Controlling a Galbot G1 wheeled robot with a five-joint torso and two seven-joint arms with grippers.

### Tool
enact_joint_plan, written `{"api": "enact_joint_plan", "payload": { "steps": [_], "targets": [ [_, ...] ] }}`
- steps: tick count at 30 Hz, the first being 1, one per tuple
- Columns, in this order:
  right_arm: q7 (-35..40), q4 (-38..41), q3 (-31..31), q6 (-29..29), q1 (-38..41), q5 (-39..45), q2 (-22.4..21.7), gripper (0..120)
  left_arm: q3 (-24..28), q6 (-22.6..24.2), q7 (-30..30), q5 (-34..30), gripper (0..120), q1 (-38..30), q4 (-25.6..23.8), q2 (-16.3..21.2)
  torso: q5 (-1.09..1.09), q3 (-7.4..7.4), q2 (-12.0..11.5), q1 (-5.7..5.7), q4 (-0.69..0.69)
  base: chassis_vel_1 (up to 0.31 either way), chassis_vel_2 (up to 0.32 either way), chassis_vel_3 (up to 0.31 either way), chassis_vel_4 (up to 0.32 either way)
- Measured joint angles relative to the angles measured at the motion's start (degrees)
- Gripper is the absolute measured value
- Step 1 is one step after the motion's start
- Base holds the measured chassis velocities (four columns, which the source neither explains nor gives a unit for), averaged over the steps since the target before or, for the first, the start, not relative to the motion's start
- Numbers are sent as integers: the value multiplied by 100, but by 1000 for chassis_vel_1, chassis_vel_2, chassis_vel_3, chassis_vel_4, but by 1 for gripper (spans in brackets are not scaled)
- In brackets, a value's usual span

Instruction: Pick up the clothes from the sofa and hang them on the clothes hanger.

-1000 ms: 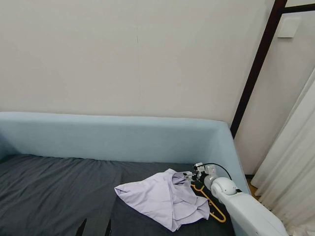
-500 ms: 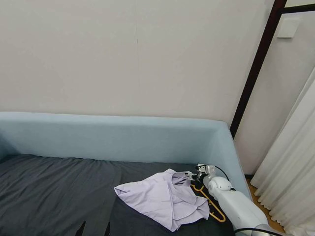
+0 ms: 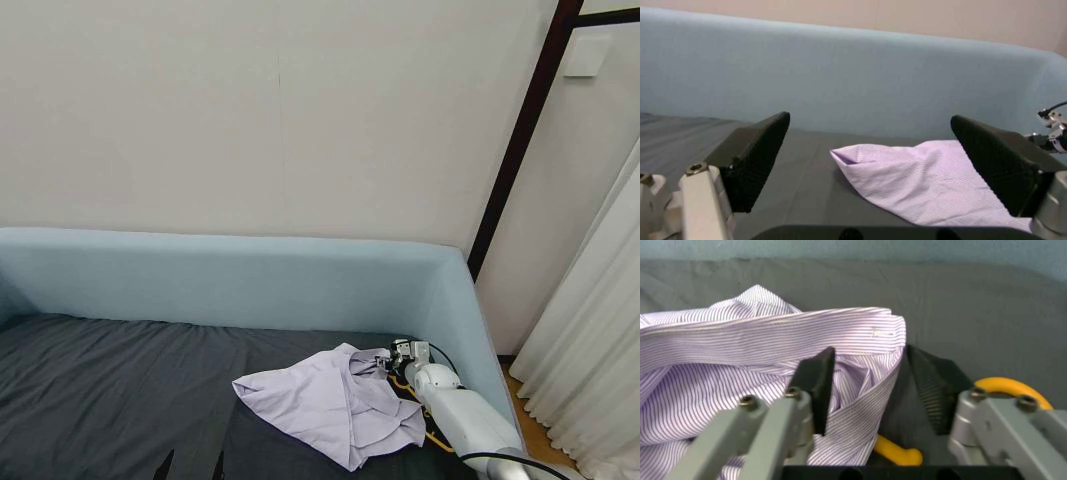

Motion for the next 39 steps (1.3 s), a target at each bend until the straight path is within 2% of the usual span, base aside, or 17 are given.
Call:
{"api": "enact_joint_plan", "payload": {
  "steps": [2, 3, 8, 9, 11, 17, 19, 20, 23, 25, 29, 34, 39],
  "targets": [
    [-30, -33, 0, 7, 16, 0, 0, 31, 2, -1, 0, 7, 94, 5, -1, -5, 0, 0, 0, 0, 0, 0, 0, 0, 0],
    [-30, -33, 0, 7, 16, 0, 0, 31, 2, -1, 0, 7, 94, 5, -1, -5, 0, 0, 0, 0, 0, 0, 0, 0, 0],
    [-103, -46, -10, 17, 22, 17, 13, 8, 2, -3, 0, 12, 94, 18, -4, -4, 0, 0, 0, 0, 0, 0, 0, 0, 0],
    [-103, -46, -10, 17, 22, 17, 13, 8, 2, -3, 0, 12, 94, 18, -4, -4, 0, 0, 0, 0, 0, 0, 0, 0, 0],
    [-123, -30, -15, 27, 21, 30, 17, 0, 4, -3, 0, 15, 94, 21, -1, -7, 0, 0, 0, 0, 0, 0, 0, 0, 0],
    [-111, 240, -54, 46, -47, 144, -79, 0, 21, -4, 0, 17, 94, 28, 1, -8, 1, 0, 0, 0, 1, 0, 0, 0, 0],
    [170, 1093, -215, -65, -218, 510, -374, 0, 62, -5, -3, 14, 94, 16, -16, 4, 3, 1, 0, 0, 2, 0, 0, 0, 0],
    [170, 1093, -215, -65, -218, 510, -374, 0, 62, -5, -3, 14, 94, 16, -16, 4, 3, 1, 0, 0, 2, 0, 0, 0, 0],
    [653, 2474, -435, -292, -435, 949, -841, 0, 136, 31, -10, -37, 94, -20, -71, 34, 1, 0, 0, 0, -3, 0, 0, 0, 0],
    [752, 2781, -478, -338, -462, 1008, -925, 0, 163, 49, -16, -61, 94, -24, -96, 45, 2, 0, 0, 0, -2, 0, 0, 0, 0],
    [1282, 4215, -719, -667, -492, 1410, -1276, 0, 317, 159, -24, -223, 94, -33, -249, 131, 1, -1, 0, 0, 3, 0, 0, 0, 0],
    [1867, 4886, -784, -917, -434, 1606, -1357, 0, 401, 269, -35, -468, 94, 6, -424, 304, 2, 0, 0, 0, -1, 0, 0, 0, 0],
    [2522, 5509, -773, -1155, -183, 1840, -1359, 0, 332, 291, -39, -561, 94, 0, -539, 481, 1, 0, 0, 0, 2, 0, 0, 0, 0]
  ]
}}
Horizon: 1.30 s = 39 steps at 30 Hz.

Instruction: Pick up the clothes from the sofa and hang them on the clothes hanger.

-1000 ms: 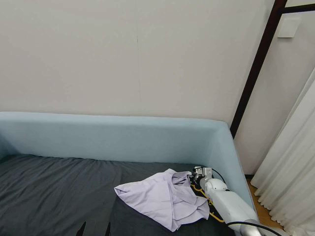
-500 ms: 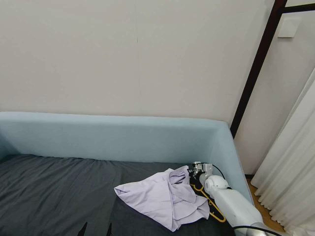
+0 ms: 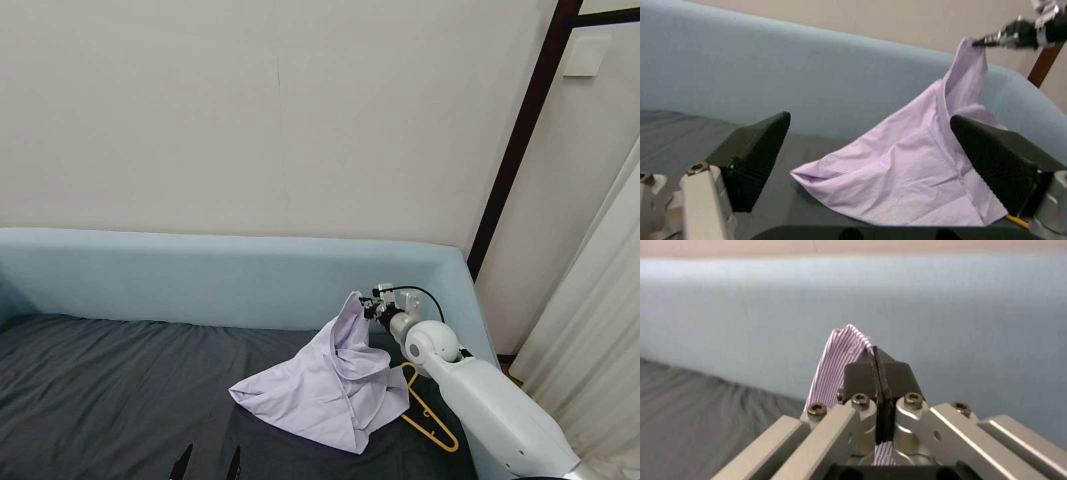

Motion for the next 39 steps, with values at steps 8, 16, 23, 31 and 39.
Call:
{"api": "enact_joint_plan", "payload": {
  "steps": [8, 16, 23, 31, 39],
  "targets": [
    [926, 1192, -186, -263, 583, 198, -235, 0, -52, 62, 14, -116, 94, -41, -240, 280, -1, 0, 0, 0, -2, 0, 0, 0, 0],
    [1382, 1829, -392, -391, 1234, 360, -434, 0, -82, 94, 39, -138, 94, -142, -305, 471, -1, 0, 0, 0, -1, 0, 0, 0, 0],
    [1718, 2453, -886, -667, 1876, 453, -590, 0, -168, 109, 120, -311, 94, -284, -396, 813, -1, 0, 1, -1, -2, 0, 0, 0, 0],
    [1998, 1832, -1372, -738, 2564, 524, 46, 0, -147, 518, 317, -1588, 94, -252, -1067, 1354, -1, 1, 0, 0, 3, 0, 0, 0, 0],
    [1940, 1762, -1417, -710, 2553, 567, 230, 0, -60, 914, 336, -2559, 94, -477, -1231, 1276, -1, 0, 0, 0, 0, 0, 0, 0, 0]
  ]
}}
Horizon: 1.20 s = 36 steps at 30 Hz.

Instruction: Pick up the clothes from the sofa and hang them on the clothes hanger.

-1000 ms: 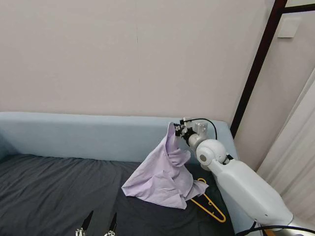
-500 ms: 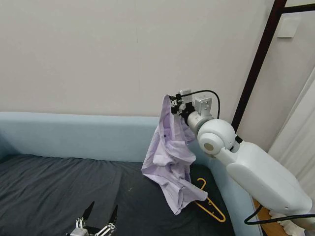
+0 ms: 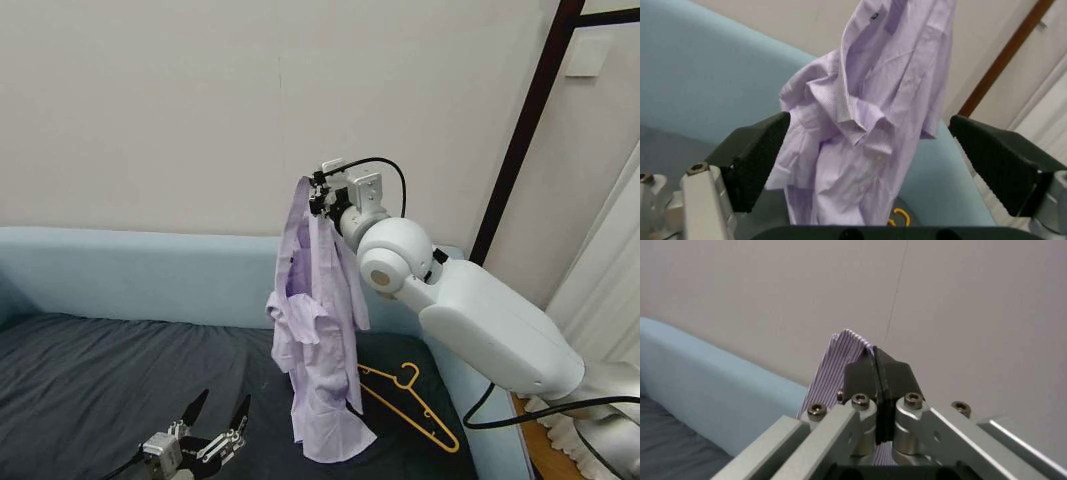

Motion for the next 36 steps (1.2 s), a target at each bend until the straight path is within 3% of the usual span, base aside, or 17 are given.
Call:
{"api": "enact_joint_plan", "payload": {
  "steps": [12, 29, 36],
  "targets": [
    [8, 508, 161, 63, -327, 311, -490, 0, 631, 567, -475, -868, 94, -1533, 825, -317, 0, 0, 0, 0, -3, 0, 0, 0, 0],
    [130, 742, 140, 84, -466, 501, -597, 0, 2253, 819, -664, -1415, 93, -3418, 1632, 160, 0, 0, 0, 1, -2, 0, 0, 0, 0],
    [143, 734, 144, 84, -515, 542, -637, 0, 2559, 838, -908, -1602, 92, -3948, 1945, -55, 1, 0, 0, 0, -1, 0, 0, 0, 0]
  ]
}}
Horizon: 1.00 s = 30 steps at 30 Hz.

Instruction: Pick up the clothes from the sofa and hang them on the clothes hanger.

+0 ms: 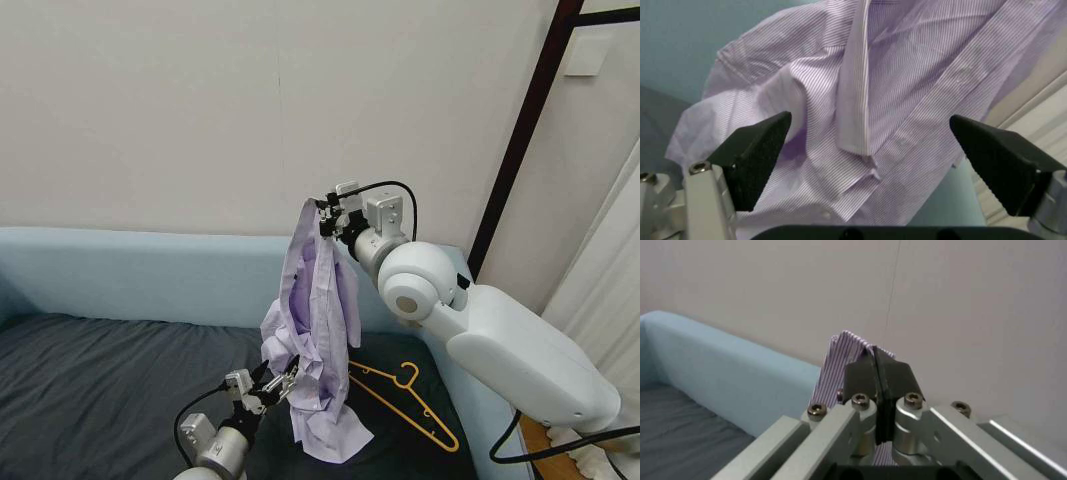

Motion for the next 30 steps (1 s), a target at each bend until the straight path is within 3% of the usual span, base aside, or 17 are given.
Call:
{"api": "enact_joint_plan", "payload": {
  "steps": [8, 17, 30],
  "targets": [
    [5, 10, 18, 0, -42, 55, -62, 0, 336, 79, -217, -112, 90, -551, 576, -509, 0, 0, 0, 0, 0, 0, 0, 0, 0],
    [-13, 15, 30, 0, -64, 78, -110, 0, 521, 139, -368, -199, 87, -783, 956, -829, 0, 0, 0, 0, -1, 0, 0, 0, 0],
    [-33, -10, 20, 13, -93, 72, -86, 0, 558, 159, -414, -196, 45, -800, 1157, -939, 0, 0, 0, 0, 0, 0, 0, 0, 0]
  ]
}}
